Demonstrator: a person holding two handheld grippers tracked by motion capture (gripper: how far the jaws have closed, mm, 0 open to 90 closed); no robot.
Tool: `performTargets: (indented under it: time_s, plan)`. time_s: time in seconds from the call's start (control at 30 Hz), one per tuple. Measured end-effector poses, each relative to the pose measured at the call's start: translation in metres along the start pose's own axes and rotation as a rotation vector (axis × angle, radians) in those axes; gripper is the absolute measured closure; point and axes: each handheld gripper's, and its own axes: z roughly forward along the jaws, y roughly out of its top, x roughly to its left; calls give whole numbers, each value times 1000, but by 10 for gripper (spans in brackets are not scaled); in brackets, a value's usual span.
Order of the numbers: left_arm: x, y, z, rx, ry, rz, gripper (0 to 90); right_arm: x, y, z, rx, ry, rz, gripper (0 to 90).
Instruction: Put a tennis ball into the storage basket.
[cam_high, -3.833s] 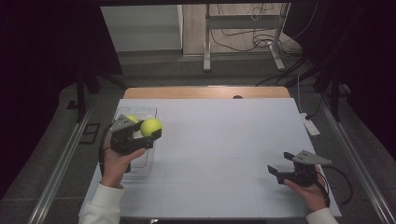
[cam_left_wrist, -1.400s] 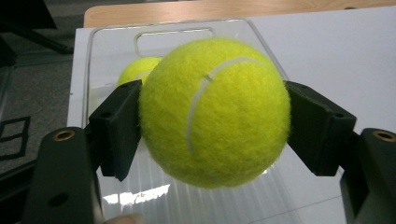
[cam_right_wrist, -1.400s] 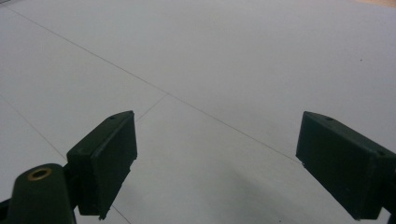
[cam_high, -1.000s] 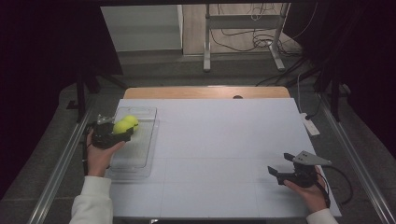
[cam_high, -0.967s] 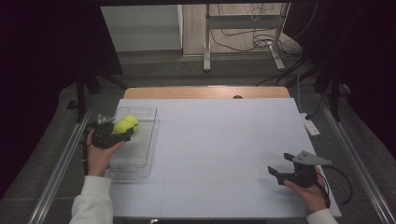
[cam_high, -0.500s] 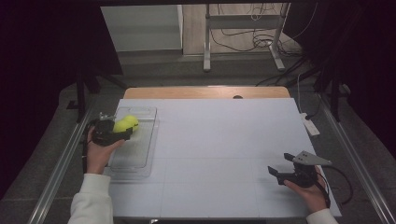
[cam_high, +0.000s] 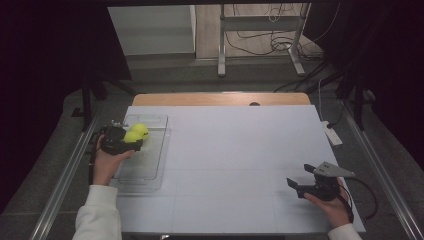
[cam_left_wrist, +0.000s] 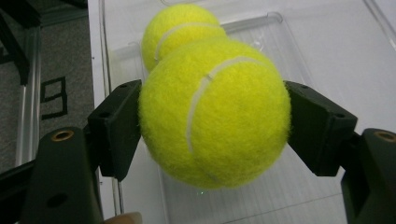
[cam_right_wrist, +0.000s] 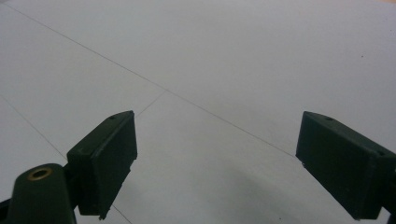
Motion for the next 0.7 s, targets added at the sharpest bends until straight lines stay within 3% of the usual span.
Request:
performTargets:
  time_s: [0.47,0.7]
  plan:
    - [-3,0,7,41,5,12,253,0,0,0,0,0,0,127]
    - [-5,1,-1,3,12,23,177,0,0,-1,0,-4,1,127]
